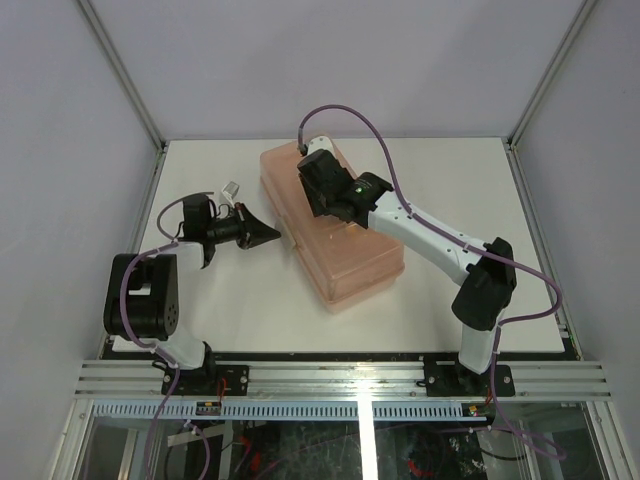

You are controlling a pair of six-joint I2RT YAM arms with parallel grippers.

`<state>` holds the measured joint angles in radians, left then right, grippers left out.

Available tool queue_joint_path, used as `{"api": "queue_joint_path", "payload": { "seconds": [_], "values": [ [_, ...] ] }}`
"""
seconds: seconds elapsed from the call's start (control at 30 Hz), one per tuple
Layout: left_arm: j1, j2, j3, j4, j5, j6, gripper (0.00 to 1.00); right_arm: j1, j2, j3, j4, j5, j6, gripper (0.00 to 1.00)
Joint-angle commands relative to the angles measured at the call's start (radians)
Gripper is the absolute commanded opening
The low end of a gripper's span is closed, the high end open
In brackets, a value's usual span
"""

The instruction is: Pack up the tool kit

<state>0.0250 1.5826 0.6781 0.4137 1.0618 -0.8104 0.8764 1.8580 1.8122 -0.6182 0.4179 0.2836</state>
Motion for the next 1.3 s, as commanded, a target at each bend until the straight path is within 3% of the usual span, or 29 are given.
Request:
{"api": "queue_joint_path", "payload": {
  "seconds": [0.0,0.63,0.77,0.83,0.93,1.03,1.1,1.13,1.17,1.27],
  "values": [
    [-0.072,0.056,0.010,0.105,0.010,-0.005,0.00,0.035,0.001,0.006,0.031,-0.119,0.027,0.48],
    [-0.123,0.188,0.088,0.181,-0.001,-0.041,0.00,0.036,0.002,0.013,-0.010,-0.118,0.023,0.47],
    [-0.115,0.160,0.095,0.122,0.002,0.006,0.03,0.034,-0.008,0.022,-0.022,-0.098,0.020,0.48],
    [-0.105,0.102,0.107,0.004,-0.019,0.096,0.11,0.031,-0.021,0.037,-0.028,-0.089,0.017,0.49],
    [-0.091,-0.009,0.191,-0.295,-0.077,0.361,0.46,0.011,-0.052,0.073,-0.028,-0.085,0.021,0.53],
    [-0.079,-0.120,0.297,-0.529,-0.158,0.526,0.71,-0.020,-0.096,0.118,-0.024,-0.073,0.027,0.64],
    [-0.074,-0.192,0.350,-0.624,-0.213,0.584,0.87,-0.041,-0.136,0.121,-0.012,-0.070,0.030,0.75],
    [-0.073,-0.219,0.379,-0.669,-0.241,0.612,0.95,-0.053,-0.157,0.120,-0.009,-0.069,0.034,0.96],
    [-0.073,-0.246,0.403,-0.703,-0.267,0.629,0.99,-0.062,-0.175,0.119,-0.009,-0.069,0.035,1.00],
    [-0.075,-0.302,0.445,-0.786,-0.291,0.653,1.00,-0.090,-0.233,0.101,-0.036,-0.064,0.035,0.99]
  ]
}}
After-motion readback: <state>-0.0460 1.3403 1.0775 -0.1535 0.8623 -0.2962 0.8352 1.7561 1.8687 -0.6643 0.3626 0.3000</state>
